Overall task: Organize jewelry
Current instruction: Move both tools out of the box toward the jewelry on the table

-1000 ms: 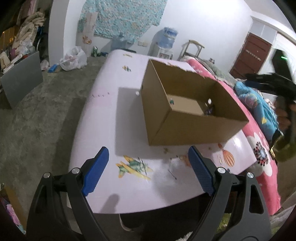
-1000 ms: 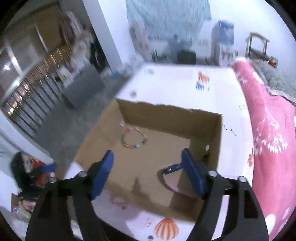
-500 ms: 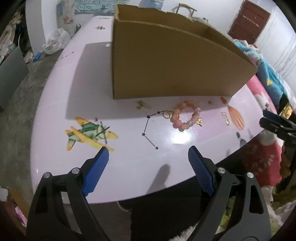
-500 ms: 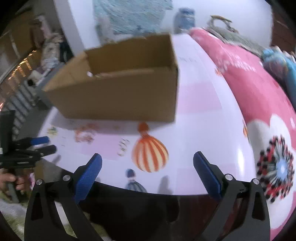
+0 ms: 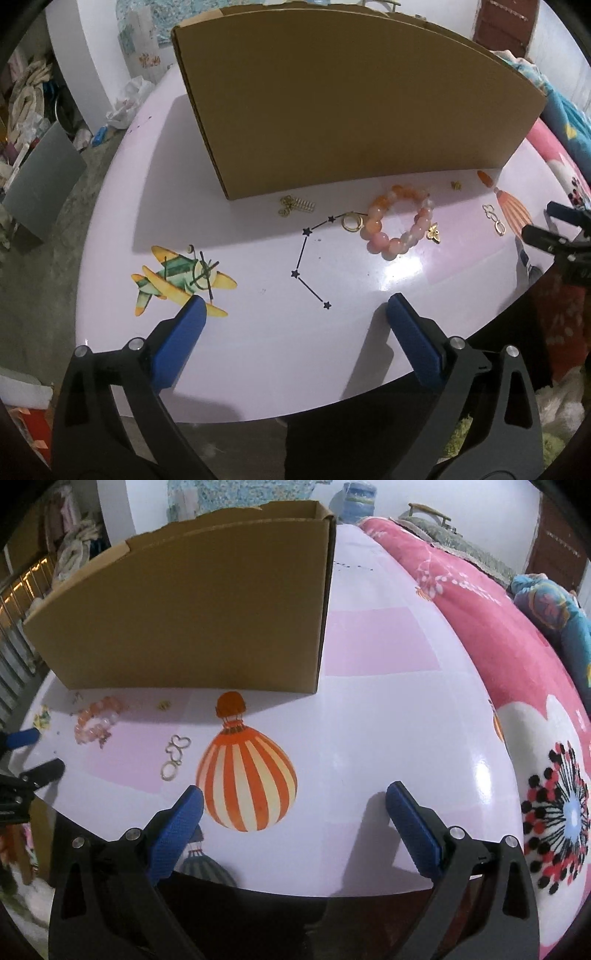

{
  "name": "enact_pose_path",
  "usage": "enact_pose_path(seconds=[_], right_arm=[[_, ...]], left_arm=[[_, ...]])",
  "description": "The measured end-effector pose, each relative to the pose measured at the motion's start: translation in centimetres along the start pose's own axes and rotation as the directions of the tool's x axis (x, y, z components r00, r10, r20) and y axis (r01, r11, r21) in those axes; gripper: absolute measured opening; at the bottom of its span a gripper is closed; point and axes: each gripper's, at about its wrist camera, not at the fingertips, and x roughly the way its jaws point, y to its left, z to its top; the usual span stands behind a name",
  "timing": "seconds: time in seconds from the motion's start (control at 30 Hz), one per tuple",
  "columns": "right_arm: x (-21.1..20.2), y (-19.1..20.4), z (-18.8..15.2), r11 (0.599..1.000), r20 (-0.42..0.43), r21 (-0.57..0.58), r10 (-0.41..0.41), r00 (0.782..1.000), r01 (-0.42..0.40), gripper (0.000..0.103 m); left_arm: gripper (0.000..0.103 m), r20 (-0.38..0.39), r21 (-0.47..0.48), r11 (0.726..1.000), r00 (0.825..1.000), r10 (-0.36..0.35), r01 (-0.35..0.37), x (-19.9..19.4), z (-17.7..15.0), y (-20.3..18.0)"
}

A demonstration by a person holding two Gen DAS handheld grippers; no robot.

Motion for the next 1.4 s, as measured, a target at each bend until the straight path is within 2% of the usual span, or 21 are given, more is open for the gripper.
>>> enact_pose_path(seconds=[0.73, 1.03, 1.4], right_arm=[[0.31, -0.12, 0.37, 1.0, -0.007, 0.013, 0.007, 1.0, -0.007, 0.096], [0.62, -0.34, 0.74, 0.999, -0.03, 0.035, 0.009, 1.0, -0.008, 0.096], [0.55, 0.03, 0.36, 0.997, -0.004, 0.073, -0.011, 1.0, 0.011, 0.097]], left_arm=[[0.096, 0.007, 0.019, 1.0, 1.0, 0.003, -0.003, 0.19, 0.34, -0.21], [0.096, -0.02, 0.023, 1.0, 1.0, 0.003, -0.003, 0.27, 0.64, -0.31], [0.096, -0.03, 0.042, 0.999, 1.0, -0.006, 0.008, 0.26, 0.57, -0.27]])
